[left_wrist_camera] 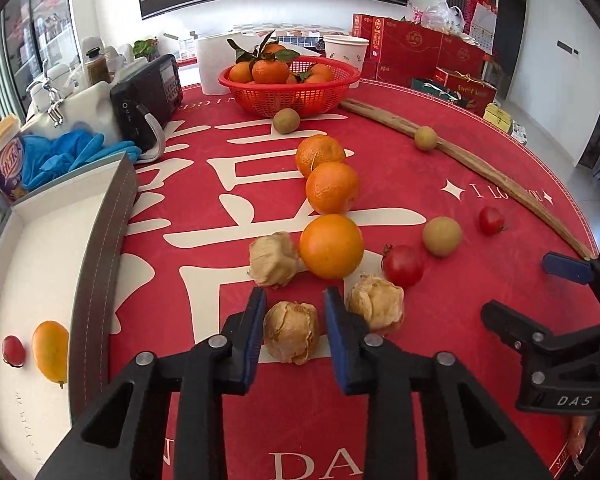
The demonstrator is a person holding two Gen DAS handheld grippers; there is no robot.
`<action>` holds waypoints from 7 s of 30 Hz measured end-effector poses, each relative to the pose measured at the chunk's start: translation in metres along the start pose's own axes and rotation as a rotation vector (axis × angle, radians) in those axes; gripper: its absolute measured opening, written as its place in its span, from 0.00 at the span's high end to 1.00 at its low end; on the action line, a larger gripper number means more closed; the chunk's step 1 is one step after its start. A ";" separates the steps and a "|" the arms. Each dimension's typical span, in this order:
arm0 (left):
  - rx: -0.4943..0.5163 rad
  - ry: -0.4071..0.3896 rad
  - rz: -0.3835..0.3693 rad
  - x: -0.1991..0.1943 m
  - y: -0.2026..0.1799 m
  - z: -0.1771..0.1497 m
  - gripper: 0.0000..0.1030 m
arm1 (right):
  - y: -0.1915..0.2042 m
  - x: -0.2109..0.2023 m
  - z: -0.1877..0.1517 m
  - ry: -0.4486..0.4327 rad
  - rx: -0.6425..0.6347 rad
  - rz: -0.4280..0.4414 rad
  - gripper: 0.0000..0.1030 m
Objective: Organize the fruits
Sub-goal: 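Grasp a physalis husk with the left tool while the right tool grasps a red tomato, then carry the physalis in the left tool and tomato in the right tool toward the tray, then open the left tool to drop the physalis into the tray while the right tool holds the tomato, then lower the red tomato into the tray and open the right tool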
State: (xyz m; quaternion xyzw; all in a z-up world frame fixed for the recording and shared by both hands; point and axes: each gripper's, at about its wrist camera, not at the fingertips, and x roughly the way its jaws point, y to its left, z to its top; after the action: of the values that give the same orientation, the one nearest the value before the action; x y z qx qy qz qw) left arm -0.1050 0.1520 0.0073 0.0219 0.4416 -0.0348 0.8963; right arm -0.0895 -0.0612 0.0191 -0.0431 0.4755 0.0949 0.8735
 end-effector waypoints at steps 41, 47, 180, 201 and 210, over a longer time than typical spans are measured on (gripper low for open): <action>-0.155 -0.170 0.005 -0.032 0.040 -0.006 0.77 | -0.026 -0.014 0.038 -0.197 0.145 0.217 0.78; -0.154 -0.176 0.009 -0.032 0.039 -0.007 0.77 | -0.029 -0.023 0.036 -0.248 0.156 0.229 0.78; -0.411 -0.139 0.227 -0.058 0.185 -0.051 0.77 | 0.255 0.027 0.079 -0.009 -0.236 0.565 0.78; -0.379 -0.234 0.280 -0.075 0.165 -0.043 0.14 | 0.238 -0.012 0.102 -0.131 -0.201 0.553 0.10; -0.353 -0.342 0.088 -0.094 0.130 -0.034 0.12 | 0.129 -0.037 0.090 -0.218 0.030 0.385 0.00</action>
State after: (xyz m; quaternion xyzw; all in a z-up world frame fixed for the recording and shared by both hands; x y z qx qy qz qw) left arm -0.1781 0.2875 0.0627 -0.1220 0.2812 0.0788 0.9486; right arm -0.0612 0.0750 0.1009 0.0718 0.3790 0.2571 0.8861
